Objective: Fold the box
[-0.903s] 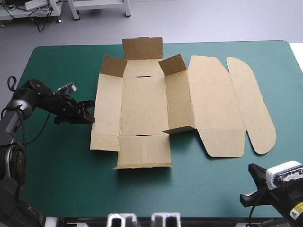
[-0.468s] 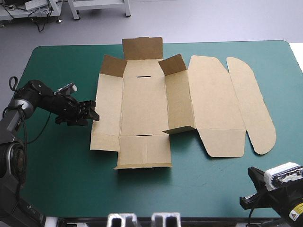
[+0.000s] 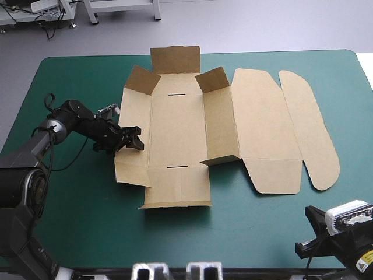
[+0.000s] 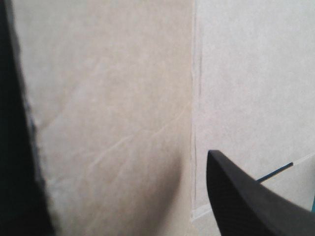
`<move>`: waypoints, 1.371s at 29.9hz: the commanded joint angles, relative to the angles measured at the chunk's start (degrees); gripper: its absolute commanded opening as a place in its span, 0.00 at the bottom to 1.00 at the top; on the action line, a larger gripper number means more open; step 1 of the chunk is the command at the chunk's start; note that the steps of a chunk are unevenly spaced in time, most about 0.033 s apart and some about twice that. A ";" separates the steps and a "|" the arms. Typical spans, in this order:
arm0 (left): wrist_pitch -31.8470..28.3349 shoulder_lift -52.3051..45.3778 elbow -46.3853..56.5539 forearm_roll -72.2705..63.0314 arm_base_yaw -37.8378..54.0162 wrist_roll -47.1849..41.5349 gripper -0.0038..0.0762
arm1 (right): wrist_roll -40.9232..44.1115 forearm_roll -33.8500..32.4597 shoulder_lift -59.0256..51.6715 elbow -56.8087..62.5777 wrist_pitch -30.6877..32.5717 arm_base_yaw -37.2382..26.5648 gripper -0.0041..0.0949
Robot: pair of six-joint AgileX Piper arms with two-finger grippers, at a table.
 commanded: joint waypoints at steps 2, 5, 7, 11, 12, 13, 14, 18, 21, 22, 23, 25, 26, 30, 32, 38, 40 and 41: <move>-0.10 -1.14 -1.47 -3.35 -1.43 0.02 0.52 | 0.06 0.51 1.14 -1.76 -3.44 -0.34 0.03; -0.10 -0.76 -1.47 -3.14 -1.43 0.25 0.26 | 0.06 0.51 1.14 -1.76 -3.44 -0.34 0.03; -0.02 -0.62 -1.74 -2.91 -1.43 1.41 0.03 | 0.06 0.51 1.14 -1.76 -3.44 -0.34 0.03; 1.92 -0.62 -3.61 -2.69 -1.43 4.17 0.04 | 0.06 0.51 1.14 -1.76 -3.32 -0.34 0.03; 3.36 -0.62 -4.86 -2.15 -1.43 5.35 0.04 | 0.06 0.51 1.14 -1.76 -3.32 -0.34 0.03; 4.75 -0.62 -6.35 -1.61 -1.43 6.00 0.04 | 0.06 0.51 1.14 -1.76 -3.32 -0.34 0.03; 6.16 -0.62 -8.13 -0.70 -1.43 6.21 0.04 | 0.06 0.51 1.14 -1.76 -3.32 -0.34 0.03; 11.60 -0.62 -16.86 5.16 -1.52 7.19 0.04 | 0.06 0.51 1.14 -1.76 -3.22 -0.34 0.03; 15.51 -0.62 -24.06 8.25 -1.52 11.51 0.04 | 0.06 0.51 1.14 -1.76 -3.22 -0.34 0.03; 15.44 -0.62 -26.45 9.48 -1.52 12.24 0.04 | 0.06 0.51 1.14 -1.76 -3.22 -0.34 0.03; 15.44 -0.62 -28.87 11.39 -1.52 12.24 0.04 | 0.06 0.51 1.14 -1.76 -3.22 -0.34 0.03; 15.34 -0.62 -33.24 13.93 -1.52 13.42 0.04 | 0.06 0.61 1.14 -1.76 -3.22 -0.34 0.03; 15.34 -0.62 -35.11 15.17 -1.52 15.46 0.04 | 0.06 0.86 1.14 -1.76 -3.22 -0.34 0.03; 15.34 -0.62 -40.25 17.86 -1.56 23.88 0.04 | 0.06 2.12 1.14 -1.76 -3.22 -0.34 0.03; 14.99 -0.62 -41.88 17.27 -1.56 28.54 0.04 | -0.21 2.76 1.14 -1.76 -3.22 -0.34 0.03; 14.41 -0.62 -42.94 13.71 -1.79 39.05 0.04 | -0.61 2.61 1.23 -3.74 -3.09 -0.34 0.03; 14.41 -0.62 -42.94 15.62 -2.94 40.65 0.04 | -0.61 1.84 1.23 -4.99 -2.99 -0.34 0.03; 14.41 -0.62 -42.94 17.01 -3.91 41.61 0.04 | -0.61 1.61 1.23 -5.57 -2.87 -0.34 0.03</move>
